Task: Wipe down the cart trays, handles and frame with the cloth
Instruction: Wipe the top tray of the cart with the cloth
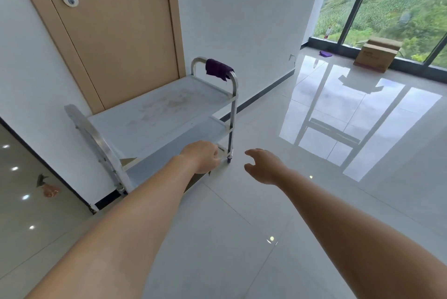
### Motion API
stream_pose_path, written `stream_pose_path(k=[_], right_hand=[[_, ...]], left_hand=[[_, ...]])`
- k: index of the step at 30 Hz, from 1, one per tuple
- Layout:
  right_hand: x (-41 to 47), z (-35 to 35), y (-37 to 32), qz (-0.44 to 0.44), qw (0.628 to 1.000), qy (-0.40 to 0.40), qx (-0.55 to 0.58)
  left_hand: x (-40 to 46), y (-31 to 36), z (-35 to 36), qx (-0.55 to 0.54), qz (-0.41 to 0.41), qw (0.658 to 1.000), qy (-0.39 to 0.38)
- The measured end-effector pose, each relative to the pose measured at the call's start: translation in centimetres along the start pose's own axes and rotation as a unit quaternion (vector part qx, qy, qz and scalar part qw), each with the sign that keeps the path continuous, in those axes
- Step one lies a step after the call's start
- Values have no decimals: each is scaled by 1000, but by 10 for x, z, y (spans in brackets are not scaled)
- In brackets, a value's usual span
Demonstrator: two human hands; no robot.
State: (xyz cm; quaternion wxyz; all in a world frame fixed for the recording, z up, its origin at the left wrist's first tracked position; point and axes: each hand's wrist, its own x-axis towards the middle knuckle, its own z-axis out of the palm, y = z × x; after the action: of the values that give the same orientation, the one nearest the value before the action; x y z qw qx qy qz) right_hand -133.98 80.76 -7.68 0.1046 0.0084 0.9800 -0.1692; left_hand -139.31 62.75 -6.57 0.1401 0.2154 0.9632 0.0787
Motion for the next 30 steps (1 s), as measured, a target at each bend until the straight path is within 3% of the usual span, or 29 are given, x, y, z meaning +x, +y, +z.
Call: stream_pose_path(k=[11,30], right_hand=[[130,-46,56,-21,1000,-6,0],[436,-108,62,-42,999,7,-16]], left_hand=[[139,16,-28,-25,-18,999,-9],[429,-81,-104,-48,-32,998,-13]])
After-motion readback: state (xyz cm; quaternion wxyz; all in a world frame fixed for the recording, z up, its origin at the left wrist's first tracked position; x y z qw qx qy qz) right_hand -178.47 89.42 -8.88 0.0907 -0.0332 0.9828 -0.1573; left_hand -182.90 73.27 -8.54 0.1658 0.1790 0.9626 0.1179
